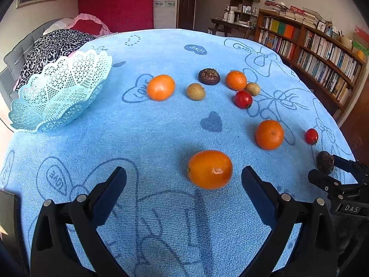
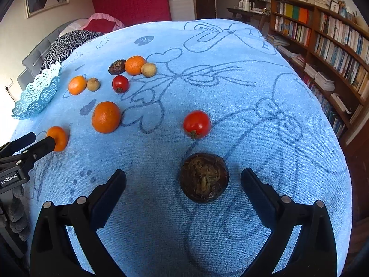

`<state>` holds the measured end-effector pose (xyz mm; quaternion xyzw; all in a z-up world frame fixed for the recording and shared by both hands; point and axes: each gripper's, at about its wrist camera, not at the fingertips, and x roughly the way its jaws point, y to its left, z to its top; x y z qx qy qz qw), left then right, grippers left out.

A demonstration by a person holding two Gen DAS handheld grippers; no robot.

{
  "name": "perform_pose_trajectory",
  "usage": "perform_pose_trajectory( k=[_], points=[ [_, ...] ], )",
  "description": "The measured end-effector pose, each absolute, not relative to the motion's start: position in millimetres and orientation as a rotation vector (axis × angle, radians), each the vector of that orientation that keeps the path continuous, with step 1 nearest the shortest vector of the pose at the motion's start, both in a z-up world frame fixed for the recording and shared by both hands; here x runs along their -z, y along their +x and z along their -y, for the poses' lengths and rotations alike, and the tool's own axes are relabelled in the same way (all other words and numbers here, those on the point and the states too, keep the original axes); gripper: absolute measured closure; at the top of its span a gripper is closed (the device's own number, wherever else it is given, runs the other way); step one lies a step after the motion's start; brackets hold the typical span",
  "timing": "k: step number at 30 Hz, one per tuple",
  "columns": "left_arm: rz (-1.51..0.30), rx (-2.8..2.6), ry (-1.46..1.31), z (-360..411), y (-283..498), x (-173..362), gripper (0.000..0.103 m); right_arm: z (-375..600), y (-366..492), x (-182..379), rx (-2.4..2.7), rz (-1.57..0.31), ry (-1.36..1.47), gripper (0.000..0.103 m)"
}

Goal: Organize fruits
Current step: 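Close the left tool around the large orange in front of it, then grasp the dark brown round fruit with the right tool while the left tool lifts the orange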

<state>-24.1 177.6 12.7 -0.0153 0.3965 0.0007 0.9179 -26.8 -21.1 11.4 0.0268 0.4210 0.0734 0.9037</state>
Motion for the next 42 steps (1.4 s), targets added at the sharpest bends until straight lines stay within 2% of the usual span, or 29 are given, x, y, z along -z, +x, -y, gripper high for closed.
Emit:
perform_pose_trajectory(
  k=[6,8,17,19,21,23,25,38,42],
  points=[
    [-0.771,0.022,0.004,-167,-29,-20,0.003,31,-40,-21,-0.12,-0.819,0.074,0.005],
    [-0.771,0.035,0.006,-164,-28,-21,0.007,31,-41,-22,-0.111,-0.817,0.066,0.005],
    [-0.819,0.061,-0.027,-164,-21,-12,0.029,31,-39,-16,-0.105,-0.831,0.075,0.005],
    [-0.833,0.065,-0.036,-164,-19,-9,0.041,32,-39,-15,-0.107,-0.835,0.083,0.005],
    [-0.848,0.079,-0.046,-163,-17,-6,0.047,33,-39,-15,-0.109,-0.836,0.091,0.005],
    [-0.858,0.088,-0.047,-162,-16,-2,0.049,33,-39,-13,-0.109,-0.84,0.091,0.005],
    [-0.873,0.094,-0.054,-162,-16,1,0.06,31,-39,-13,-0.108,-0.841,0.086,0.005],
    [-0.806,0.08,-0.055,-163,-25,-6,0.06,36,-39,-17,-0.072,-0.831,0.103,0.005],
    [-0.802,0.069,-0.062,-165,-25,-7,0.06,32,-32,-16,-0.061,-0.847,0.092,0.016]
  ],
)
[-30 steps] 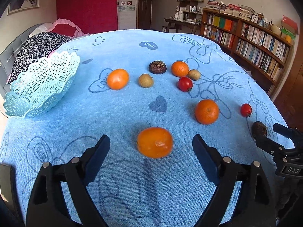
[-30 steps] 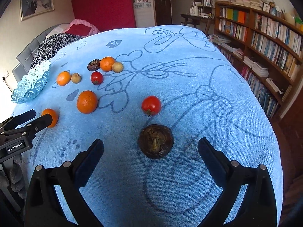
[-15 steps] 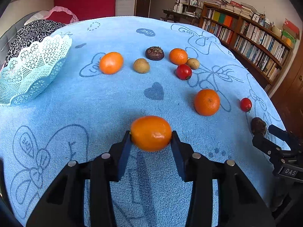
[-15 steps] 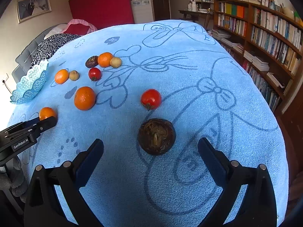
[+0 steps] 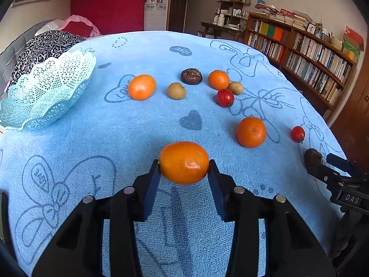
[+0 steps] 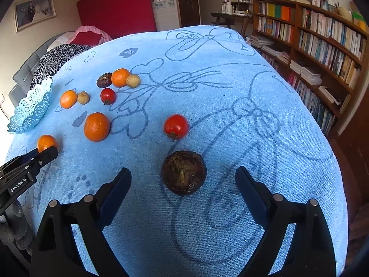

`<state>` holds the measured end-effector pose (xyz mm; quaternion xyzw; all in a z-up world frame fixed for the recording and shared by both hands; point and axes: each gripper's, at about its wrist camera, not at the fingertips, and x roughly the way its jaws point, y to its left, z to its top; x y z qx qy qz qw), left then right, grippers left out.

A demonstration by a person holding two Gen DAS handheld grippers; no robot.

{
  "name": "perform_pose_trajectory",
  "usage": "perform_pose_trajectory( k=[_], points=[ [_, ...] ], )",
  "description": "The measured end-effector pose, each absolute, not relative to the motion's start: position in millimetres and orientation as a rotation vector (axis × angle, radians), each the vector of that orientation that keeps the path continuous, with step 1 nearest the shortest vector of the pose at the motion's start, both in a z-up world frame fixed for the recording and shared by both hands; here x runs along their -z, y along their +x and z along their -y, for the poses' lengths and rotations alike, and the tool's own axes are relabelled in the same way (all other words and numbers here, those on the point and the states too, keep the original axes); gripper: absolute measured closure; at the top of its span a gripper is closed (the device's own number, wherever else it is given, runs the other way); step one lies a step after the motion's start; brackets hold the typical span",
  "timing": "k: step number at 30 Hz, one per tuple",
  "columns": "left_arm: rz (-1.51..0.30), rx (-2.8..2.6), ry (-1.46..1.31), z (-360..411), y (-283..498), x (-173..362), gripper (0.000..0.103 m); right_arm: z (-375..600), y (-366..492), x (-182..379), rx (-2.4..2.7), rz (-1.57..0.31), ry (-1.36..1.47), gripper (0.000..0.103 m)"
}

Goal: Organize fruits
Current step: 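Grasp the dark brown round fruit with the right tool while the left tool lifts the orange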

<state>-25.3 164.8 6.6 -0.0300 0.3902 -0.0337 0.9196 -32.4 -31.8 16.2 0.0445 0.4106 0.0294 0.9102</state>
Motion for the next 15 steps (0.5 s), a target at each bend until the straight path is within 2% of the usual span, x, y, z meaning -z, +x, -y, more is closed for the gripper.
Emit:
perform_pose_trajectory(
  k=[4,7,12,14,15],
  points=[
    [-0.798,0.061,-0.066,-166.7,-26.1,-6.2,0.06,28.9,-28.1,-10.4,-0.066,-0.869,0.094,0.036],
    [-0.803,0.06,-0.066,-166.8,-25.7,-4.8,0.06,26.3,-28.9,-7.8,-0.049,-0.863,0.076,0.04],
    [-0.812,0.053,-0.075,-168.3,-23.7,-2.6,0.06,22.9,-29.2,-5.7,-0.035,-0.866,0.052,0.041],
    [-0.812,0.053,-0.078,-169.4,-23.8,-2.5,0.06,23.2,-30.7,-6.4,-0.024,-0.859,0.048,0.046],
    [-0.81,0.053,-0.079,-169.7,-24.1,-2.7,0.06,23.4,-31.2,-6.9,-0.025,-0.855,0.051,0.052]
  ],
)
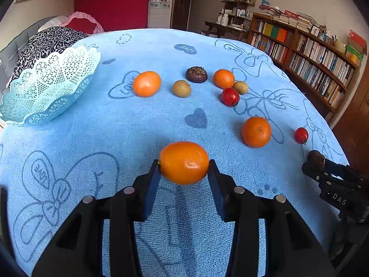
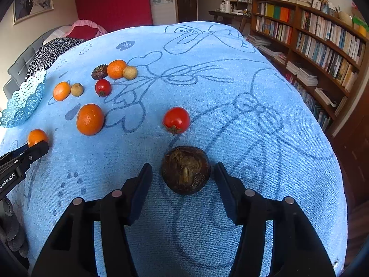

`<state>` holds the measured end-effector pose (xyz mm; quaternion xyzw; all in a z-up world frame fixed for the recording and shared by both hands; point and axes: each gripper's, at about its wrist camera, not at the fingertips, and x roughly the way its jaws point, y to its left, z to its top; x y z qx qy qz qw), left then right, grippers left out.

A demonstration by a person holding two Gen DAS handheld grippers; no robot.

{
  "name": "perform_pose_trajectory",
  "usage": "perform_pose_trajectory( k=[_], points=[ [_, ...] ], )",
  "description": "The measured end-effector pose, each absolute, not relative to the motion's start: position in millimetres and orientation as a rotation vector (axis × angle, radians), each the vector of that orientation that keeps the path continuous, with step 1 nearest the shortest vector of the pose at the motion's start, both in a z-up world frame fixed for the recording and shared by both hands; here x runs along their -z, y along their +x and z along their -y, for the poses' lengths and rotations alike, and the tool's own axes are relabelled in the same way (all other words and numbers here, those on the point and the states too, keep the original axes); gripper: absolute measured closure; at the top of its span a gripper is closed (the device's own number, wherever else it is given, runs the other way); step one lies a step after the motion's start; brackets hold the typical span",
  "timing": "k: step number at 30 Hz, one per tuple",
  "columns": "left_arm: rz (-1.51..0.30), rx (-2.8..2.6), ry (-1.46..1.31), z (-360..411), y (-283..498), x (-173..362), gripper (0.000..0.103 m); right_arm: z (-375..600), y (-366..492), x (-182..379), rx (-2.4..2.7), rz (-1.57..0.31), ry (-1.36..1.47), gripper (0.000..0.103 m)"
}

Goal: Organize fruits
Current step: 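Grasp the dark brown round fruit with the right tool while the left tool lifts the orange, then lower the orange into the teal basket and open the left tool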

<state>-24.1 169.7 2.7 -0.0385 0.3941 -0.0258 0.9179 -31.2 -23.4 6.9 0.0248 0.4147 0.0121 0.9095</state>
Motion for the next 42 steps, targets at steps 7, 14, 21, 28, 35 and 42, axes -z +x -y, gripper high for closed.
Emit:
perform_pose_trajectory(
  k=[7,14,21,28,35,42],
  points=[
    [-0.804,0.053,-0.08,-171,-25,-4,0.06,24,-34,-13,-0.03,-0.833,0.058,0.062],
    [-0.801,0.029,-0.095,-178,-24,-10,0.06,25,-43,-30,-0.046,-0.788,0.095,0.062],
    [-0.731,-0.075,-0.072,-204,-24,-32,0.06,12,-44,-39,-0.091,-0.772,0.097,0.062],
    [-0.669,-0.207,-0.096,-254,-14,-54,0.06,-3,-44,-42,-0.128,-0.775,0.093,0.062],
    [-0.639,-0.336,-0.119,-296,-4,-62,0.06,-14,-42,-40,-0.142,-0.789,0.088,0.062],
    [-0.644,-0.399,-0.158,-324,4,-56,0.06,-27,-37,-42,-0.156,-0.794,0.071,0.062]
  ],
)
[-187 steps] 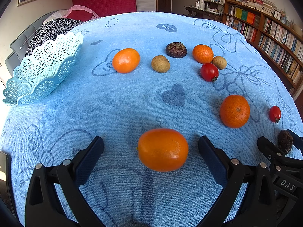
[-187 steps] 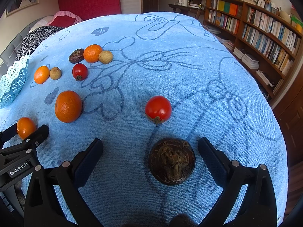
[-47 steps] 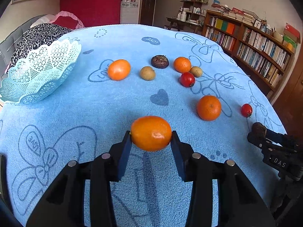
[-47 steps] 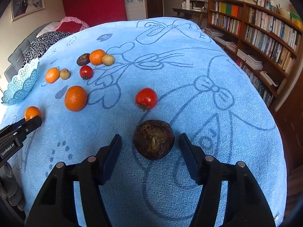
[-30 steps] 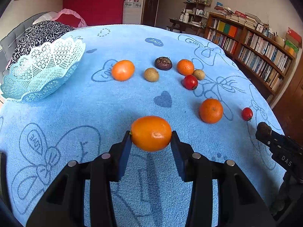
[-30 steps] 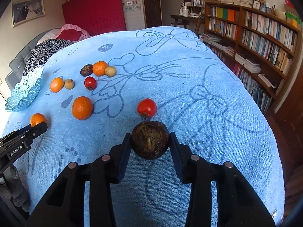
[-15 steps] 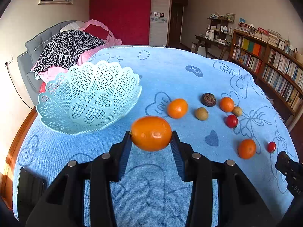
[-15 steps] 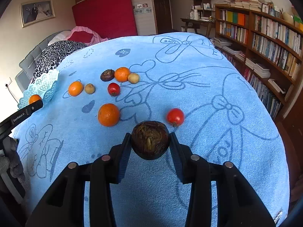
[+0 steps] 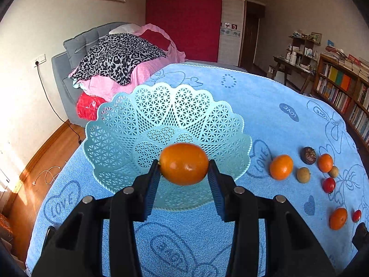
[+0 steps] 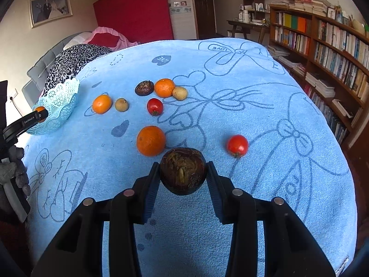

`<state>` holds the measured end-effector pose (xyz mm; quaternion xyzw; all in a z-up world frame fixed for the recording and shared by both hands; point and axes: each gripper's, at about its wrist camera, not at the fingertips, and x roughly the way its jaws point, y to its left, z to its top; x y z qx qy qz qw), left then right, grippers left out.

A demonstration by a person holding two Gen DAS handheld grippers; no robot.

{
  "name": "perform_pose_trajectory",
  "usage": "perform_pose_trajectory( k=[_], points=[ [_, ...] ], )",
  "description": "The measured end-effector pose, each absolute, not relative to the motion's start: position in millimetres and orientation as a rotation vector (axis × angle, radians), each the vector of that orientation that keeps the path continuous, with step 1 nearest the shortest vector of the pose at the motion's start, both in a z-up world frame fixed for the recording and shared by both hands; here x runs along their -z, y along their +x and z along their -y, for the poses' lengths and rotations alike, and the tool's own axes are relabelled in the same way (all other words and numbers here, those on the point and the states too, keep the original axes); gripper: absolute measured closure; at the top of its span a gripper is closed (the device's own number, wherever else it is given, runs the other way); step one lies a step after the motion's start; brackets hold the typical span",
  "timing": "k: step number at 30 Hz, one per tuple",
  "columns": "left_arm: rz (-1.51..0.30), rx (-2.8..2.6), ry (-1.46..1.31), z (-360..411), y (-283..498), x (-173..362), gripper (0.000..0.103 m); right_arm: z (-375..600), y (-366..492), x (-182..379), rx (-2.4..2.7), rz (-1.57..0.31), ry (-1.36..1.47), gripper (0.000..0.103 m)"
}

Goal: Organize fruits
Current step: 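Lower the orange into the teal basket and open the left tool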

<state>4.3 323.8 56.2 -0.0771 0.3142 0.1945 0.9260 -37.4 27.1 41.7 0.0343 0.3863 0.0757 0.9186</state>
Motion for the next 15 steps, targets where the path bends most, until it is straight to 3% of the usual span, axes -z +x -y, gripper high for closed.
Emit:
perform_pose_trajectory(
  k=[5,7,9,15],
  points=[
    [-0.617,-0.416,-0.148,-329,3,-55,0.058,-37,-32,-43,-0.167,-0.796,0.061,0.062],
    [-0.604,-0.411,-0.157,-330,2,-55,0.033,-41,-30,-45,-0.173,-0.795,0.055,0.062],
    [-0.574,-0.427,-0.15,-330,0,-55,0.022,-46,-29,-46,-0.179,-0.792,0.048,0.062],
    [-0.556,-0.443,-0.159,-333,-4,-55,0.016,-60,-24,-52,-0.198,-0.781,0.026,0.062]
  ],
)
